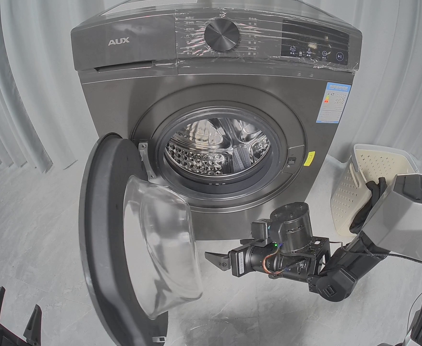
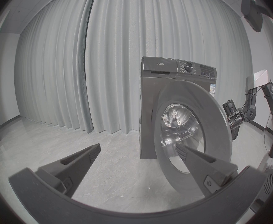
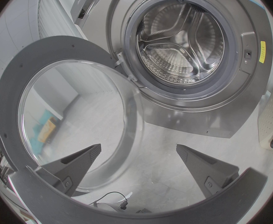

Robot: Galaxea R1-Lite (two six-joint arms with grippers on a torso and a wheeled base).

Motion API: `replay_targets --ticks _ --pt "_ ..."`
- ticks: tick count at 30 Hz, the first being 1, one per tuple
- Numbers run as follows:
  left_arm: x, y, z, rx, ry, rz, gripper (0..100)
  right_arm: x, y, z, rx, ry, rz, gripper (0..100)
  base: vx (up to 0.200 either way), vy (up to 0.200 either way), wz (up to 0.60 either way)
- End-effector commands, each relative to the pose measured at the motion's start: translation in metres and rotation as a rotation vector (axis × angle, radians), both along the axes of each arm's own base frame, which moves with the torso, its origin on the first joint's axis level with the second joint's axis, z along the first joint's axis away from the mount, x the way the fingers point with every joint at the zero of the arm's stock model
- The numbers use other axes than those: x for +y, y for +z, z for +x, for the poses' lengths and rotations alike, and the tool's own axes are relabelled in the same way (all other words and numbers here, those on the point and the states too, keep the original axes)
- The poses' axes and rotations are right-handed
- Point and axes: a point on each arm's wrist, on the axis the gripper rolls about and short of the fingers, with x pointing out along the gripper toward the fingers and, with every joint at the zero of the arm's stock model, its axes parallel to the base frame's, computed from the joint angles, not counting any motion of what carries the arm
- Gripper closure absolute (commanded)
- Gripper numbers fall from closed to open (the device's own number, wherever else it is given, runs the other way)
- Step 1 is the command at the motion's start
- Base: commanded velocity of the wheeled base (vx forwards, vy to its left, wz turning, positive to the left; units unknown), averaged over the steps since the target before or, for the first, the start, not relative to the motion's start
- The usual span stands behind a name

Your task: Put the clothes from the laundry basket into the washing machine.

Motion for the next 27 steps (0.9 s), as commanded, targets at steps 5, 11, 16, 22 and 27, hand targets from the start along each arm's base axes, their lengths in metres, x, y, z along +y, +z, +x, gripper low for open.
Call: replay_targets --ticks 5,11,16,22,27 --pt "0.0 -0.004 0.0 0.001 0.001 -0.001 0 0.002 0.001 0.004 -0.01 -0.002 0.012 0 0.0 0.0 0.0" --pt "0.0 -0.004 0.0 0.002 0.001 -0.001 0 0.016 0.002 0.018 -0.028 0.012 0.035 0 -0.167 0.0 0.0" --pt "0.0 -0.005 0.0 0.002 0.001 0.001 0 0.027 -0.005 0.026 -0.025 0.02 0.036 0 -0.04 0.0 0.0" --pt "0.0 -0.004 0.0 0.001 0.001 0.001 0 0.041 -0.016 0.036 -0.013 0.026 0.026 0 0.0 0.0 0.0" --pt "0.0 -0.004 0.0 0.001 0.001 0.001 0 0.064 -0.02 0.037 -0.025 0.045 0.057 0 0.0 0.0 0.0"
